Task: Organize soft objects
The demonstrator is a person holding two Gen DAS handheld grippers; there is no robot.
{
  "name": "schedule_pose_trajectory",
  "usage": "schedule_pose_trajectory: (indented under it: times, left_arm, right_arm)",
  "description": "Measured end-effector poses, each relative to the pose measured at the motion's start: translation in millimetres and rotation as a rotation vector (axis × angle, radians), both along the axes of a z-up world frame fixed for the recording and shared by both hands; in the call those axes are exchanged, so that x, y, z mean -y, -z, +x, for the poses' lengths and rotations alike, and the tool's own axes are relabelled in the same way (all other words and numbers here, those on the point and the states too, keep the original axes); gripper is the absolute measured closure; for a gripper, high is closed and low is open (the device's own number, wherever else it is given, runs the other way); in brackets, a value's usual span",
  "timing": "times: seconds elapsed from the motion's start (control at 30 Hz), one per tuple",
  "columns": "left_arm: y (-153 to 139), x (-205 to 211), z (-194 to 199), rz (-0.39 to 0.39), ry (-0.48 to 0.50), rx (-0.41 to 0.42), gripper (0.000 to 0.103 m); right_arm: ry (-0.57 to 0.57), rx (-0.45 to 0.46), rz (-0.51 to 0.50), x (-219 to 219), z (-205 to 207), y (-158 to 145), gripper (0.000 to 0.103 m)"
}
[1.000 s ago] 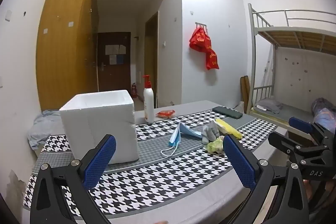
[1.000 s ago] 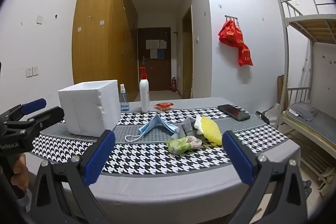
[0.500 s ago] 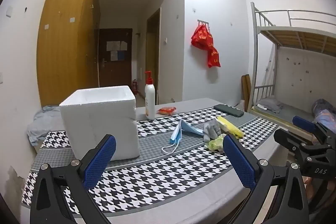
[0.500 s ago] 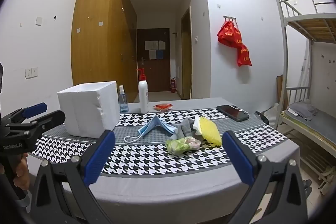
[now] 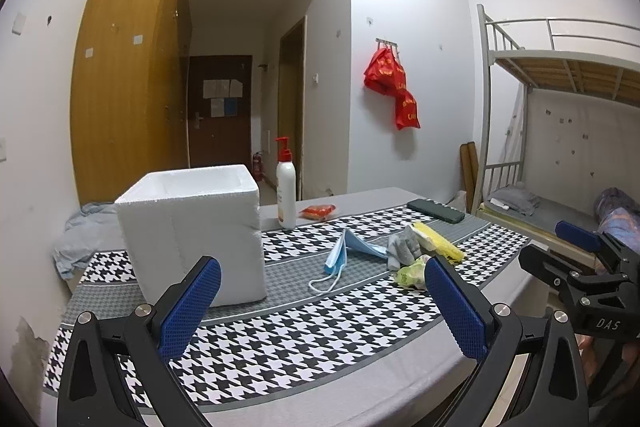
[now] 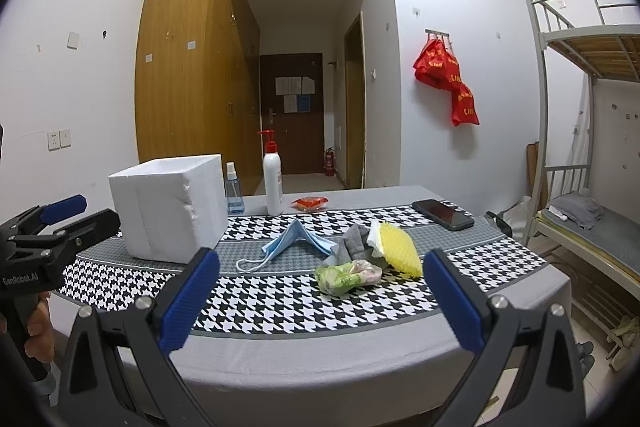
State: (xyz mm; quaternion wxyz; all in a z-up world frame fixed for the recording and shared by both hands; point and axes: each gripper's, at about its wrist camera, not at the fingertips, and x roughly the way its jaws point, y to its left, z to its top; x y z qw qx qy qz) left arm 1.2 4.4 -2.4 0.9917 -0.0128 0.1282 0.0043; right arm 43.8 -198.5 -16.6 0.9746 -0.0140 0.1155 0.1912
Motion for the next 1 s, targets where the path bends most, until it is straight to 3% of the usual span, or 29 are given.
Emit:
schedule_pose_trajectory:
  times: [1.0]
  left_arm:
    - [-0.2, 1.5, 4.0, 0.005, -0.008, -0.016, 0.001]
  right_arm:
    - [-0.006, -0.007, 0.013, 1.0, 1.5, -1.1, 0.000]
